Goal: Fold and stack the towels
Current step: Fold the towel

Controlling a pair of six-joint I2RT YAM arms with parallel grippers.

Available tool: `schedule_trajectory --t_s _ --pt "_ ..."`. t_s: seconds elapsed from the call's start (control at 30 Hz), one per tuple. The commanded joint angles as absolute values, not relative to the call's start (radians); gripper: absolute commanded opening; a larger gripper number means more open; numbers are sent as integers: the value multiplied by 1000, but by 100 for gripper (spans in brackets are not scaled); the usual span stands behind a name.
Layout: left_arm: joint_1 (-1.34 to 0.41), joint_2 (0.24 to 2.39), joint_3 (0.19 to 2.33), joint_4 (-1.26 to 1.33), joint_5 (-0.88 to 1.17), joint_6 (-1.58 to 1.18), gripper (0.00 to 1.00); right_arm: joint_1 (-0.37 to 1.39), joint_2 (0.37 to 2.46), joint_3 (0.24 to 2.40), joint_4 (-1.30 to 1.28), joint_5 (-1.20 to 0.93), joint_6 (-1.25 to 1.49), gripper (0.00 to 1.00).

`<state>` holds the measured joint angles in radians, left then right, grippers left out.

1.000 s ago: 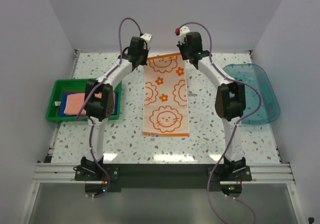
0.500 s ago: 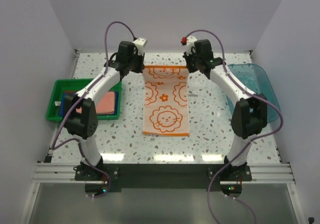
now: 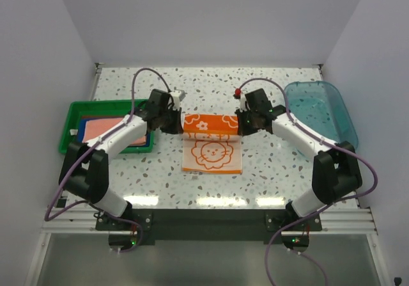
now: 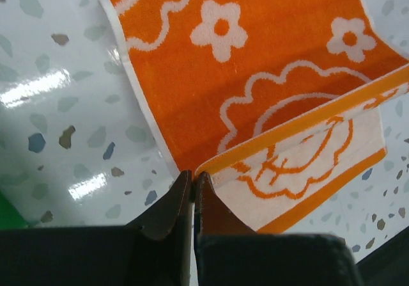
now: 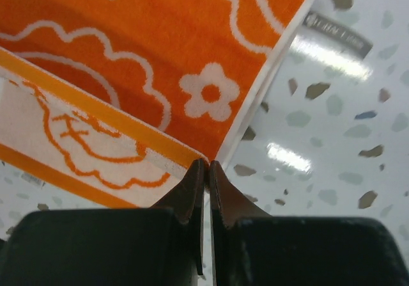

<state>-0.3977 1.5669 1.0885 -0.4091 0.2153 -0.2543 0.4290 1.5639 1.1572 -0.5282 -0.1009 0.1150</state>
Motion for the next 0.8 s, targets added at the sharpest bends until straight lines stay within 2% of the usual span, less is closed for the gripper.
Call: schedule_trajectory --t_s 0.0,0.13,0.5,0.77 --pt "-410 1500 1022 -400 202 -287 0 455 1497 1060 -520 -97 192 0" --pt "-428 1517 986 -380 224 -301 0 460 1509 1031 -492 -80 196 0" --pt "-431 1462 1071 -482 178 -284 0 462 1457 1141 -600 -78 170 0" --pt "-489 1405 976 -497 189 -316 0 482 1411 1051 -646 -112 202 0"
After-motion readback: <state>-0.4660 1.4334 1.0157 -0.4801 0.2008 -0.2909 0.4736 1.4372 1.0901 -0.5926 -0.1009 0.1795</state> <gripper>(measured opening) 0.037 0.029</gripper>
